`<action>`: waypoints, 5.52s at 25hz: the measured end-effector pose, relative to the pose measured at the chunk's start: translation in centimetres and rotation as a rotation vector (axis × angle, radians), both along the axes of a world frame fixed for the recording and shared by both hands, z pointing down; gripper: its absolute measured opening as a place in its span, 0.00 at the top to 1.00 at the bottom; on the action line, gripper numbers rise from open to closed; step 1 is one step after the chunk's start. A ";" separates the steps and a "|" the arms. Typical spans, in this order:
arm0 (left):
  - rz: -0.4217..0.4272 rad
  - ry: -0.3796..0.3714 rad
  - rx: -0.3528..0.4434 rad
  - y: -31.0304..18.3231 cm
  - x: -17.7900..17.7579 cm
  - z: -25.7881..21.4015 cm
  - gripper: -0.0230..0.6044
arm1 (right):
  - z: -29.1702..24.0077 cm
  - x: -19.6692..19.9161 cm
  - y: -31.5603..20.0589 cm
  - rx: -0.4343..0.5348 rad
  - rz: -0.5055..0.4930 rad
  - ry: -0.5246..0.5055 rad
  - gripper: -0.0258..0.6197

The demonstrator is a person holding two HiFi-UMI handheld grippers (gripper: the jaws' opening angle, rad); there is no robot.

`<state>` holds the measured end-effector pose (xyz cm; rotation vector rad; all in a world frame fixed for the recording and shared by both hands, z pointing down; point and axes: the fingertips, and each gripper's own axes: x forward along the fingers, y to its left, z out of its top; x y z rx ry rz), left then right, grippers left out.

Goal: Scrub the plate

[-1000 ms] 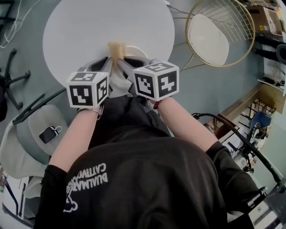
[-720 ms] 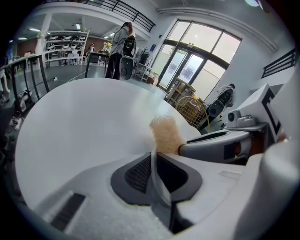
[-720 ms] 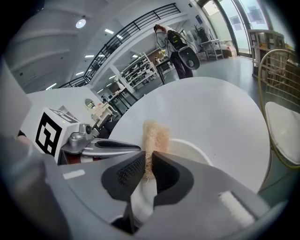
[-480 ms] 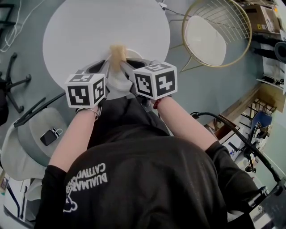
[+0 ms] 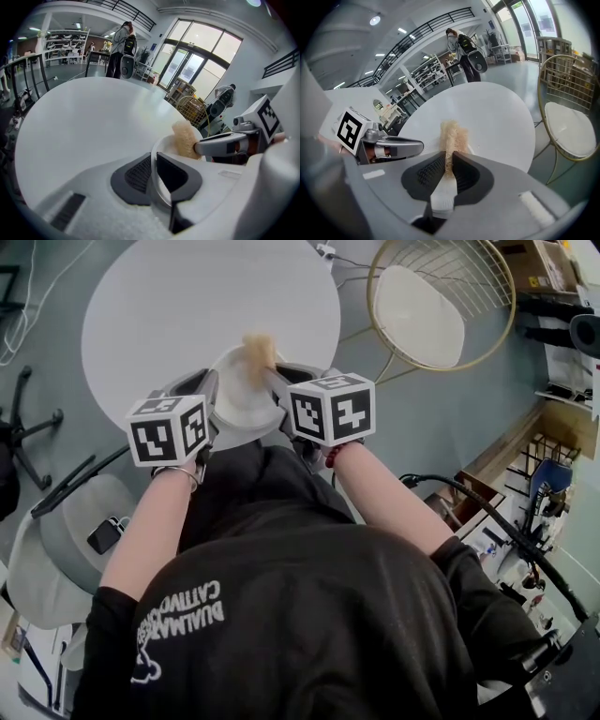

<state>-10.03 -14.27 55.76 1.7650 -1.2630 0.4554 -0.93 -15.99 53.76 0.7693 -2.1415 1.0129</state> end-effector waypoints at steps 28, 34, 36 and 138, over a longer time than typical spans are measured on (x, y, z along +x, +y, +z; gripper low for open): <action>-0.065 0.042 -0.021 -0.3 0.3 -0.2 0.90 | -2.7 1.0 -0.6 -0.026 0.110 -0.079 0.87; -0.113 0.082 -0.045 0.2 0.0 -0.2 0.91 | -1.4 -3.9 2.5 -0.151 0.020 -0.143 0.88; -0.114 0.083 -0.047 0.0 -0.1 -0.1 0.91 | -0.8 -4.2 2.5 -0.162 0.022 -0.134 0.89; -0.121 0.038 -0.045 0.1 -0.2 0.0 0.90 | -0.9 -2.5 4.5 -0.253 0.078 -0.118 0.90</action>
